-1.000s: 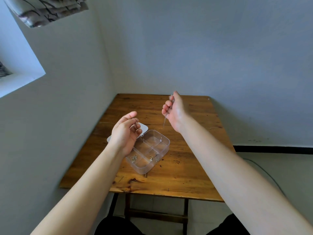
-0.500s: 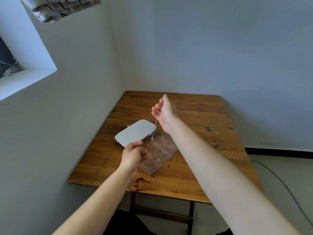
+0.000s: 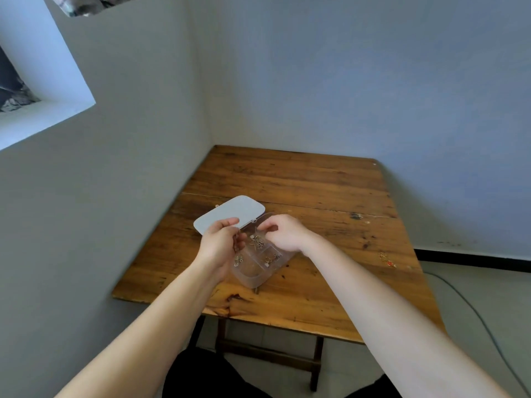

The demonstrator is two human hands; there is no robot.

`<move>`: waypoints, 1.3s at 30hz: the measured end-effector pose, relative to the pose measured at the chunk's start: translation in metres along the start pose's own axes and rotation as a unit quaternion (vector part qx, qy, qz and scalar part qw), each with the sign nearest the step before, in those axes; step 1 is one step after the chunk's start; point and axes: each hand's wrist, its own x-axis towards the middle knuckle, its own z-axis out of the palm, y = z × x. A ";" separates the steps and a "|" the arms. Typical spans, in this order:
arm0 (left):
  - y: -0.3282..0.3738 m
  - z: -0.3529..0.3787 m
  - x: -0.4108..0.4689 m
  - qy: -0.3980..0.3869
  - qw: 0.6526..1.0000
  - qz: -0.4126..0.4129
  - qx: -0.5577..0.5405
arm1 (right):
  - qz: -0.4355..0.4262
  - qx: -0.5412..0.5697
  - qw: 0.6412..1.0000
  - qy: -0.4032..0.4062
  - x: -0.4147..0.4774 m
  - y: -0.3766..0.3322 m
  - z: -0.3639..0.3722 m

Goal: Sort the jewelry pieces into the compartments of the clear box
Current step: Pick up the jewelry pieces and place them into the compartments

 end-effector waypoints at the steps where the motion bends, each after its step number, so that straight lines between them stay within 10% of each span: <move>1: 0.009 0.004 0.000 -0.005 1.000 0.010 -0.015 | -0.019 -0.008 0.999 -0.049 -0.004 0.000 0.002; 5: 0.049 0.018 -0.004 -0.040 0.993 0.060 -0.089 | -0.064 -0.015 0.980 -0.185 -0.012 0.002 0.017; 11: 0.084 0.025 -0.009 -0.038 0.983 0.116 -0.137 | -0.098 -0.026 0.994 -0.027 -0.015 0.003 0.021; 22: 0.018 0.006 -0.003 0.029 0.998 0.030 -0.043 | -0.063 -0.116 0.982 -0.135 -0.021 -0.003 0.021; 28: 0.004 0.013 -0.005 -0.030 0.996 0.007 -0.082 | -0.071 -0.166 0.982 0.053 -0.034 0.020 0.005; 39: -0.020 0.013 -0.011 -0.035 0.917 0.059 0.393 | -0.082 -0.066 0.983 0.152 -0.070 0.077 0.025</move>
